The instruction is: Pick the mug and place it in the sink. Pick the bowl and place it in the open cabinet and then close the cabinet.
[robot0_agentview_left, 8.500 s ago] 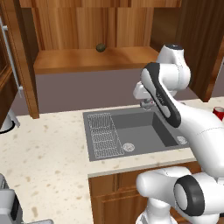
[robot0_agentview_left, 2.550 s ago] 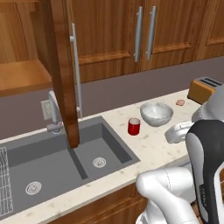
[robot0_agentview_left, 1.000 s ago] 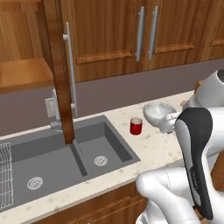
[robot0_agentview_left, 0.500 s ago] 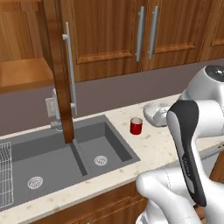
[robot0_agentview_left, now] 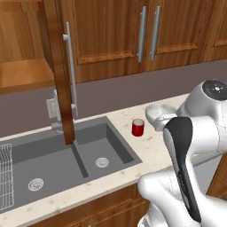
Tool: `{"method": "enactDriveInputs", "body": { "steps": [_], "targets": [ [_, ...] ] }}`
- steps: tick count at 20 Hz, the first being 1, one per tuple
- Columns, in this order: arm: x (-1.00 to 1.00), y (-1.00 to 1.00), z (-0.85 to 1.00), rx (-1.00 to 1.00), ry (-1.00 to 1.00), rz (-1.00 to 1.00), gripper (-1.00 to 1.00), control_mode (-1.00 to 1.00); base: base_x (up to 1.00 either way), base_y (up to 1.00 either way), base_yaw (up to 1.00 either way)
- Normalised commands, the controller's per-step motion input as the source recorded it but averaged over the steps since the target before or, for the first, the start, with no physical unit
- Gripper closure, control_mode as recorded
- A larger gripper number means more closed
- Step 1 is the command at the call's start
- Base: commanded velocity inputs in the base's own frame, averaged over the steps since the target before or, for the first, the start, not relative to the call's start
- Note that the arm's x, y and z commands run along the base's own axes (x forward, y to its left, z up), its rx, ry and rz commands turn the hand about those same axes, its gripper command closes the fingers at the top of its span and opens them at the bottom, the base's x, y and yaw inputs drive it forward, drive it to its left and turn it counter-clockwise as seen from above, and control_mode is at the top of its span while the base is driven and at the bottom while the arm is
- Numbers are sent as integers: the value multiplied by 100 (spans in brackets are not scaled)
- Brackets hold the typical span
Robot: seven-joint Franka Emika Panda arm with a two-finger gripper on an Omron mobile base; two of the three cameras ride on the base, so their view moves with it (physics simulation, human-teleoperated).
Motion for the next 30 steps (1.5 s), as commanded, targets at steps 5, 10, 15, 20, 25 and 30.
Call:
{"method": "enactDriveInputs", "body": {
  "steps": [5,10,15,20,25,30],
  "targets": [
    [25,0,-35,0,0,-9,-100,-100,0,0,0],
    [33,0,-26,1,0,-2,-100,-100,0,0,0],
    [35,0,-16,1,0,0,-100,-100,0,0,0],
    [32,0,-16,0,0,0,-100,-100,0,0,0],
    [37,0,-18,0,0,0,-100,-100,0,0,0],
    [41,0,-19,0,0,-1,-100,-100,0,0,0]
  ]
}}
